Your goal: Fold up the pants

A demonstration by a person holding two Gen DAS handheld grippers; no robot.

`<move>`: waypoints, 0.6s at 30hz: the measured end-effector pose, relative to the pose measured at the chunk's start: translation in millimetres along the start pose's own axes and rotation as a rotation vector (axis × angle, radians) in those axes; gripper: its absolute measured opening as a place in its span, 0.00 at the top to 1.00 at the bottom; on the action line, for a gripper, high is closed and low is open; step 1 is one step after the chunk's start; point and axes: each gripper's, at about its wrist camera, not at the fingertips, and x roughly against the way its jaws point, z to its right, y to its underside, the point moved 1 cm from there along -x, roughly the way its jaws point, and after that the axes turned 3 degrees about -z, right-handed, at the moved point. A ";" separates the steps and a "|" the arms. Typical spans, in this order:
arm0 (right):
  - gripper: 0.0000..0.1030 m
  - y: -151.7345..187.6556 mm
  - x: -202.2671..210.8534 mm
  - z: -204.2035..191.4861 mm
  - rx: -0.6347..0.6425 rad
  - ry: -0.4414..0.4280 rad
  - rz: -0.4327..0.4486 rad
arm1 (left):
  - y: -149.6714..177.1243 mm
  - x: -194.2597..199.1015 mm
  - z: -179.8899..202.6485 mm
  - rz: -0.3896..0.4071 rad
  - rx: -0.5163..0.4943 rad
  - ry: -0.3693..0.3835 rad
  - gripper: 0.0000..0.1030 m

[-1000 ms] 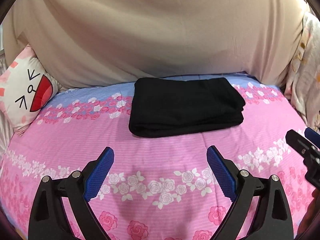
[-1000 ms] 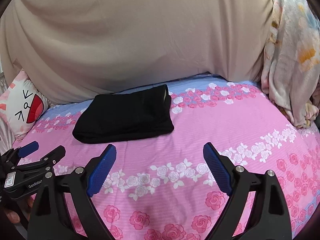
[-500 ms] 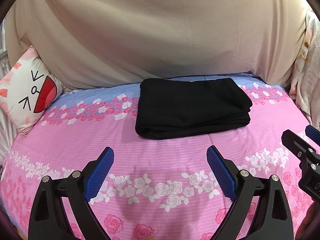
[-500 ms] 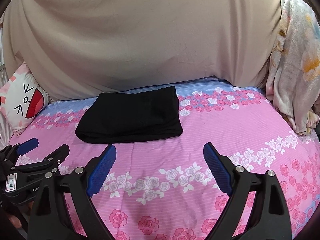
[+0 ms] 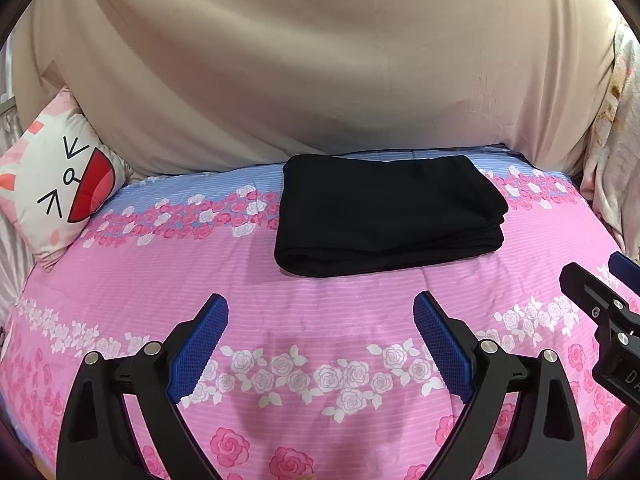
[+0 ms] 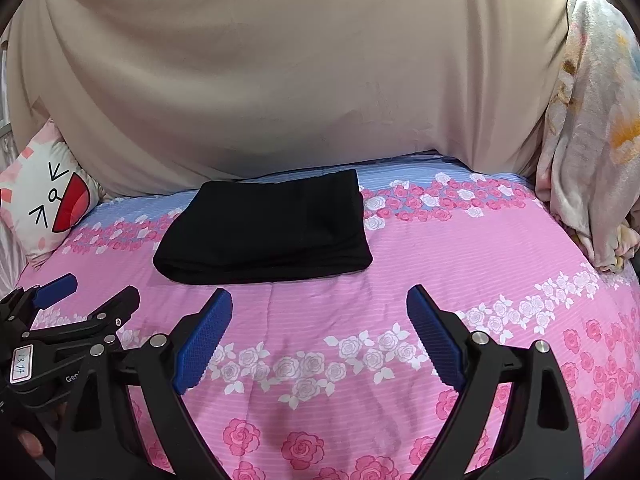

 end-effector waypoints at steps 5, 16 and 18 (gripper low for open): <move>0.16 0.4 0.0 0.7 -0.001 0.000 0.000 | 0.1 0.3 0.0 0.001 0.000 0.002 0.11; 0.16 1.3 -0.9 0.9 -0.001 0.002 -0.004 | 0.2 0.1 0.4 -0.001 -0.002 0.003 0.11; 0.16 1.2 -1.1 1.1 -0.001 0.000 -0.006 | 0.4 0.1 0.0 -0.001 -0.001 0.007 0.11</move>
